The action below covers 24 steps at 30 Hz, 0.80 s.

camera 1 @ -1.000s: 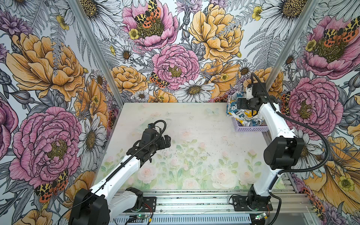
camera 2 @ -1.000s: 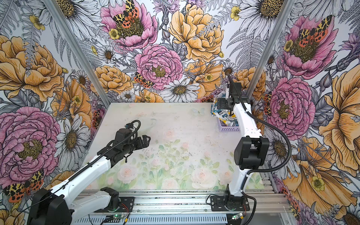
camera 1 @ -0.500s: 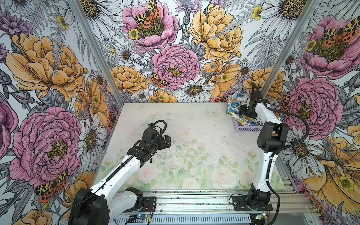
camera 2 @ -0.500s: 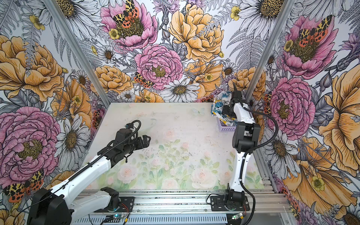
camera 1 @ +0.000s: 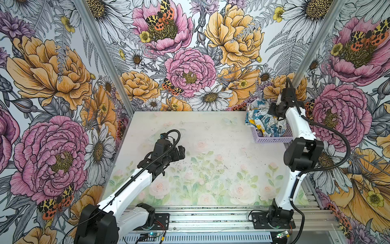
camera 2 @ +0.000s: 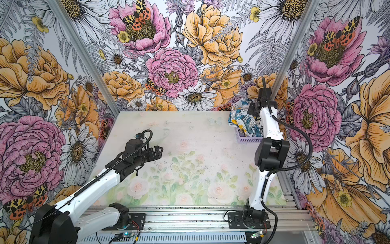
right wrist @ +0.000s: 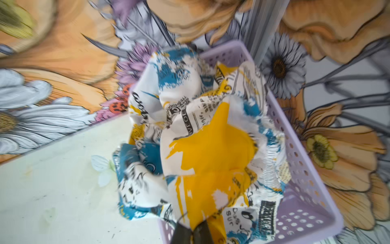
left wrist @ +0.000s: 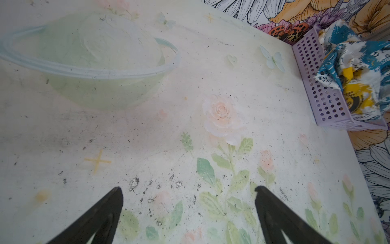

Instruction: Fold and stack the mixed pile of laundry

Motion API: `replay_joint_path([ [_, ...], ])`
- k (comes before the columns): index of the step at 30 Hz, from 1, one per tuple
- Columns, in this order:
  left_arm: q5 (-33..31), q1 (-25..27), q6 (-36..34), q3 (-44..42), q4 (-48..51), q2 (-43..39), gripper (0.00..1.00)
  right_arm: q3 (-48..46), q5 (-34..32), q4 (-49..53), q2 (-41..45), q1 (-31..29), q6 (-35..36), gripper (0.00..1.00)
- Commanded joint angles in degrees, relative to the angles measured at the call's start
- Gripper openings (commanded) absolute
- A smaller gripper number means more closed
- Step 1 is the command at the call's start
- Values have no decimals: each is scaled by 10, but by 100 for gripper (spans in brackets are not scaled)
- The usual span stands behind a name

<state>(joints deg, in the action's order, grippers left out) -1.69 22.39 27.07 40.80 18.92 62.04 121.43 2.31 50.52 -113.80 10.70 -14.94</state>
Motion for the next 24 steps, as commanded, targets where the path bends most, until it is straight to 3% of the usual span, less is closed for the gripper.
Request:
replay_joint_path([
  [1, -17, 5, -10, 32, -17, -2, 99, 27, 20, -10, 80, -18, 13, 0],
  [7, -25, 5, -15, 44, -17, -9, 99, 46, 58, -34, 172, -63, 37, 0],
  [14, -45, 3, -14, 39, -15, -32, 99, 121, 136, -34, 220, -121, 36, 0],
  [24, -114, -24, -5, 44, 48, -115, 99, 129, 252, -34, 234, -282, -34, 0],
])
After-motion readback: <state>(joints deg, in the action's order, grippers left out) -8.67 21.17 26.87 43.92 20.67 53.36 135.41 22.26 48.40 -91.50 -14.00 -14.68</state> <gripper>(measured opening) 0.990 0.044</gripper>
